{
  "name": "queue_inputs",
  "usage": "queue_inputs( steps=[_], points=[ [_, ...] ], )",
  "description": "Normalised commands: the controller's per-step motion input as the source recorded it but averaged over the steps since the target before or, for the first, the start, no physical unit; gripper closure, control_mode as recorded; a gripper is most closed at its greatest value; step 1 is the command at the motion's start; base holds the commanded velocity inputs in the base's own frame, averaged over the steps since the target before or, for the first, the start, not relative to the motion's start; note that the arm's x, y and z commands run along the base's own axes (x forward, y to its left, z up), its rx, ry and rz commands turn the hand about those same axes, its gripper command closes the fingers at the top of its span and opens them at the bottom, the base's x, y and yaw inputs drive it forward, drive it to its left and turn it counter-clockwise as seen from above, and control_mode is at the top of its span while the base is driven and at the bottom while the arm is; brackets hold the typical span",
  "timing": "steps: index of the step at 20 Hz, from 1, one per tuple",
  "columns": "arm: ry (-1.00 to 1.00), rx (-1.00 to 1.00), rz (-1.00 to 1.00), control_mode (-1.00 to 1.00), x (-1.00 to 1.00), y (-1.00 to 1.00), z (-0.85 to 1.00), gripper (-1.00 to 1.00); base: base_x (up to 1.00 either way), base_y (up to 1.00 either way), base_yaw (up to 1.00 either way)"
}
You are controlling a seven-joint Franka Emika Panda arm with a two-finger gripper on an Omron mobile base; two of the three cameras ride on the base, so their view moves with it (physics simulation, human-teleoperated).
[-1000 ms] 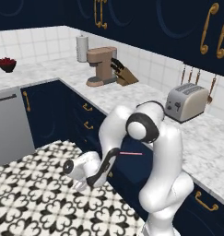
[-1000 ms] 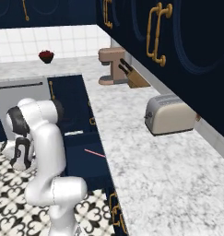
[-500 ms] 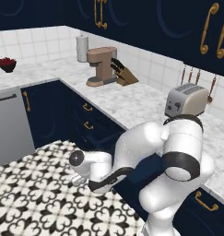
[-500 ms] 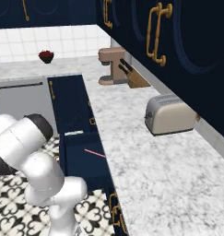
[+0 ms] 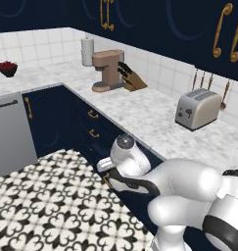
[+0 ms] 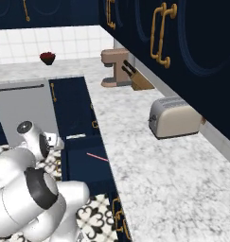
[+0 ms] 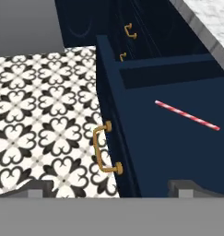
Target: Take a straw from the drawer in front and place it inside the glass cup on the dining counter.
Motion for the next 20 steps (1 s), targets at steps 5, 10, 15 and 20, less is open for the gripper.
queue_inputs(
  steps=[5, 10, 15, 20],
  points=[
    [0.13, -0.01, 0.00, -1.00, 0.88, -0.26, 0.05, -1.00, 0.00, 0.00, 0.00],
    [0.11, -0.02, 0.00, -1.00, 0.67, -0.14, -0.27, -1.00, 0.00, 0.00, 0.00],
    [0.07, 0.00, 0.00, -1.00, 0.31, -0.24, -0.32, -1.00, 0.00, 0.00, 0.00],
    [0.05, 0.00, 0.00, -1.00, 0.19, -0.30, -0.50, -1.00, 0.00, 0.00, 0.00]
  ],
)
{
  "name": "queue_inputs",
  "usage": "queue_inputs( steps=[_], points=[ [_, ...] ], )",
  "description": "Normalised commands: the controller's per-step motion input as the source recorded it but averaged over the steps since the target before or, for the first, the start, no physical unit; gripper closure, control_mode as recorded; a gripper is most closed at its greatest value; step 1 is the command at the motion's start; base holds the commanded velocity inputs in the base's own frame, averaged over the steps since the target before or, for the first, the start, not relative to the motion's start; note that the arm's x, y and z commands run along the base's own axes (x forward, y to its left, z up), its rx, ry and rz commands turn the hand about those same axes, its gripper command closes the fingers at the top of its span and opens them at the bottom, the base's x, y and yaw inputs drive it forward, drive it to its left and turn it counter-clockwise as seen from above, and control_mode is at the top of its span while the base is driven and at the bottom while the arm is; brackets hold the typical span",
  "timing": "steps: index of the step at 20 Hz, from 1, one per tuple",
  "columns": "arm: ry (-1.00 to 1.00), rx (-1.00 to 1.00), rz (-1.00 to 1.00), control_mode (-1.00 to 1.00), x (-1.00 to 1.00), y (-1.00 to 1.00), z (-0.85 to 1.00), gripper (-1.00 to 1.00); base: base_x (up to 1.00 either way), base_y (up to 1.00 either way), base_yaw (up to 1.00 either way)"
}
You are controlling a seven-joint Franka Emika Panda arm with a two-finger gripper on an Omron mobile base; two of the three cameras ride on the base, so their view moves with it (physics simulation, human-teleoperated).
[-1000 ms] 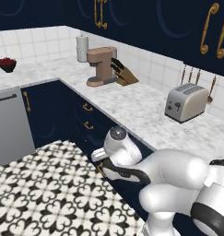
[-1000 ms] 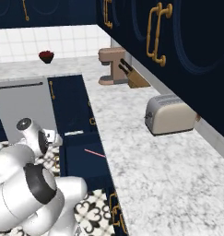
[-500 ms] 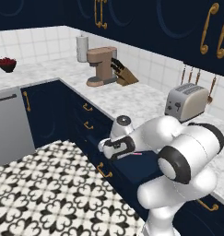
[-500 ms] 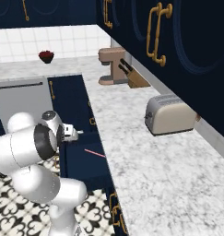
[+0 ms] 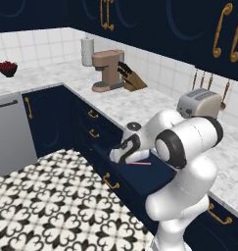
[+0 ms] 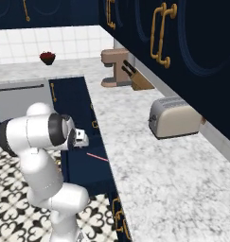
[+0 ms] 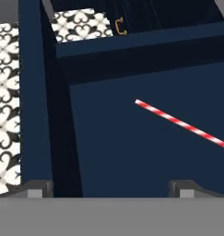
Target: Take a straw from the drawer in front and place it inside the glass cup on the dining counter.
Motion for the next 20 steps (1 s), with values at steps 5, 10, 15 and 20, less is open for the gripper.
queue_inputs(
  steps=[5, 10, 15, 20],
  points=[
    [0.03, -0.01, 0.00, -1.00, 0.09, -0.24, -0.50, -1.00, 0.00, 0.00, 0.00],
    [0.04, 0.00, 0.00, -1.00, 0.01, -0.05, -0.48, -1.00, 0.00, 0.00, 0.00],
    [0.08, 0.00, 0.00, -1.00, 0.00, 0.08, -0.38, -1.00, 0.00, 0.00, 0.00],
    [0.13, 0.00, 0.01, -1.00, -0.20, 0.44, -0.23, -1.00, 0.00, 0.00, 0.00]
  ],
)
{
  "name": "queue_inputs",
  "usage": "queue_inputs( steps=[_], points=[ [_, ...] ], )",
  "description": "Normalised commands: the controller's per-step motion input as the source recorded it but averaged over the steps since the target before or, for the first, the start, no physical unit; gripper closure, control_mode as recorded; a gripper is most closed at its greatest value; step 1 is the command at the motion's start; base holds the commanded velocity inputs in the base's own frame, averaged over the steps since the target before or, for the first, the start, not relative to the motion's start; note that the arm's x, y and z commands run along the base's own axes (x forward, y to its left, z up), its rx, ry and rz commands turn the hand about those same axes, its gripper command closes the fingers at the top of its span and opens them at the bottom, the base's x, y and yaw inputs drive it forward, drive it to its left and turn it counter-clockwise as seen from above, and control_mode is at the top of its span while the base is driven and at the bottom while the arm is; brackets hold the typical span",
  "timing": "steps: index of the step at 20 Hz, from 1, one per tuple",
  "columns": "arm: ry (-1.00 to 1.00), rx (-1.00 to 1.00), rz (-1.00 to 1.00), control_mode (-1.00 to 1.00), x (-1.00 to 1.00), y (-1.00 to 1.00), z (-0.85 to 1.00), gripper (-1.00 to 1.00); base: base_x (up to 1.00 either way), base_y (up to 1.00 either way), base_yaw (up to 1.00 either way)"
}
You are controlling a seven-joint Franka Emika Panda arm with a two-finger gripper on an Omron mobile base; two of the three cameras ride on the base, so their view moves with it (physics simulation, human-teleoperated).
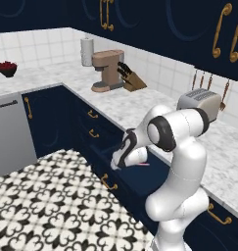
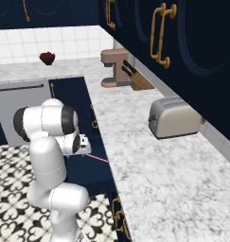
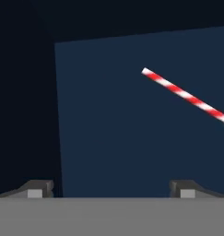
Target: Take a straw from the drawer in front and place it inside the glass cup on the dining counter.
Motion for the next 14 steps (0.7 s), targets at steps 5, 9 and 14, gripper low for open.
queue_inputs(
  steps=[5, 9, 14],
  points=[
    [0.15, 0.02, 0.04, -1.00, -0.65, 0.85, -0.04, -1.00, 0.00, 0.00, 0.00],
    [0.08, 0.00, 0.06, -1.00, -0.80, 0.99, -0.01, -1.00, 0.00, 0.00, 0.00],
    [0.00, 0.00, 0.06, -1.00, -0.39, 0.68, 0.05, -1.00, 0.00, 0.00, 0.00]
  ],
)
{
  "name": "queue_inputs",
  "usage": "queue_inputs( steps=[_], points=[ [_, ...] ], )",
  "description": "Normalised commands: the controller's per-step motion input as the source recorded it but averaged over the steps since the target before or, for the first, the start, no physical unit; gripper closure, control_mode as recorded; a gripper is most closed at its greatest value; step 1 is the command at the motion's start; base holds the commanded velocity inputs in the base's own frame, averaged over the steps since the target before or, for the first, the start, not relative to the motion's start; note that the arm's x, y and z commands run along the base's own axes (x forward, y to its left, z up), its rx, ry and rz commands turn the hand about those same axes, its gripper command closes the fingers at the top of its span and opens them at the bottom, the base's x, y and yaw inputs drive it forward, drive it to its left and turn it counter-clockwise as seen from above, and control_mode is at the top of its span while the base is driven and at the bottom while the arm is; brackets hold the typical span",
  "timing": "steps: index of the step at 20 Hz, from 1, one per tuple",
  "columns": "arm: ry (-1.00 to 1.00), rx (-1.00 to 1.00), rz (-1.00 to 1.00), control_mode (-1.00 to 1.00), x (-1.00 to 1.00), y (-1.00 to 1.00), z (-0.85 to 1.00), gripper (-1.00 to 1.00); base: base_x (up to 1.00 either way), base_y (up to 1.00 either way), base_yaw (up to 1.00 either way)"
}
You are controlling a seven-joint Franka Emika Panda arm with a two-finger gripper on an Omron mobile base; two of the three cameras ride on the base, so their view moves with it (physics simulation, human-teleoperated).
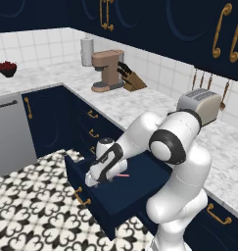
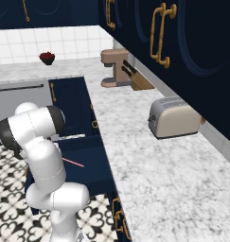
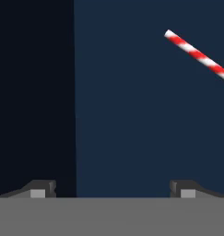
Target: Take a straw from the drawer in front and place it inside the glass cup on the dining counter.
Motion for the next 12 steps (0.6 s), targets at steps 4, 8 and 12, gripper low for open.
queue_inputs(
  steps=[4, 8, 12],
  points=[
    [0.00, 0.00, 0.00, -1.00, 0.37, -0.29, 0.39, -1.00, 0.00, 0.00, 0.00],
    [0.01, 0.00, 0.00, -1.00, 0.61, -0.49, 0.39, -1.00, 0.00, 0.00, 0.00],
    [0.00, -0.01, 0.08, -1.00, 0.54, -0.11, -0.23, -1.00, 0.00, 0.00, 0.00]
  ],
)
